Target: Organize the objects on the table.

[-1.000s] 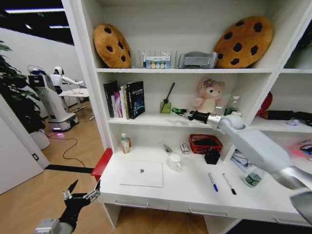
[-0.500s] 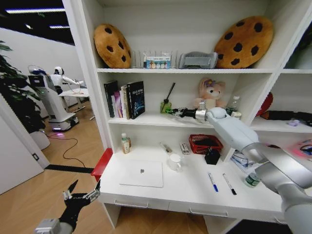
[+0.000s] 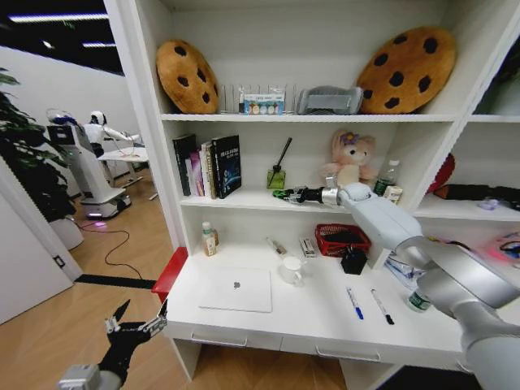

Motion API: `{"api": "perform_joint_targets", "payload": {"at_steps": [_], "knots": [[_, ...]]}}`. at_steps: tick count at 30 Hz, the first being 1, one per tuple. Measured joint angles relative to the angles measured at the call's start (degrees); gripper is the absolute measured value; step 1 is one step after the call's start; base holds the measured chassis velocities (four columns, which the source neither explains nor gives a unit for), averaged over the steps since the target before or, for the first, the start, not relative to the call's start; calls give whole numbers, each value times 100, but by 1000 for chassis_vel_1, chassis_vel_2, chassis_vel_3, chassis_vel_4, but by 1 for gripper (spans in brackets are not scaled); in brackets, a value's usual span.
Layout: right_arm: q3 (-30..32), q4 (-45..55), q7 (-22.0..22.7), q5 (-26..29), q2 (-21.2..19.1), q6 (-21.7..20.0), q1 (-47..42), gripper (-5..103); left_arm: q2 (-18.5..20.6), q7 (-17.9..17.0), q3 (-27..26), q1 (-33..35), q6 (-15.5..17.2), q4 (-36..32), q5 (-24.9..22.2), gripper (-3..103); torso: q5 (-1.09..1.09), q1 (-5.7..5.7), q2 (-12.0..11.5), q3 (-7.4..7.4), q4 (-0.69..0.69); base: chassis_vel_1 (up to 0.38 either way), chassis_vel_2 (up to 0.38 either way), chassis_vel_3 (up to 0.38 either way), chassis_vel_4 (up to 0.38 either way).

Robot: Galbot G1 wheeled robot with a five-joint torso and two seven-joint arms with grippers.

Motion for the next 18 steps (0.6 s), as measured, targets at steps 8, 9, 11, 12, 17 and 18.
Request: {"api": "perform_joint_targets", "payload": {"at_steps": [8,9,11,12,17,18], "knots": [[246,260,467,338,-104,46,-32,80,0,1,0,0,0,0,0,100,0,0,0,0,1,0,0,0,0],[246,260,467,338,-104,46,-32,80,0,1,0,0,0,0,0,100,0,0,0,0,1,0,0,0,0],[283,396,706,470,-148,15,-53,80,0,1,0,0,0,0,0,100,0,1,0,0,1,0,0,0,0],[435,992,1455,872,-356,-28,-164,85,0,1,0,0,1,0,0,100,-1,0,0,0,1,0,0,0,0],[1238,3273,3592,1320,-1393,-395,-1006,99,0,1,0,0,2,0,0,100,0,0,0,-1,1,0,0,0,0],[1238,3273,3592,1320,-1393,-395,-1006,99,0,1,0,0,2,0,0,100,0,0,0,-1,1,0,0,0,0]]}}
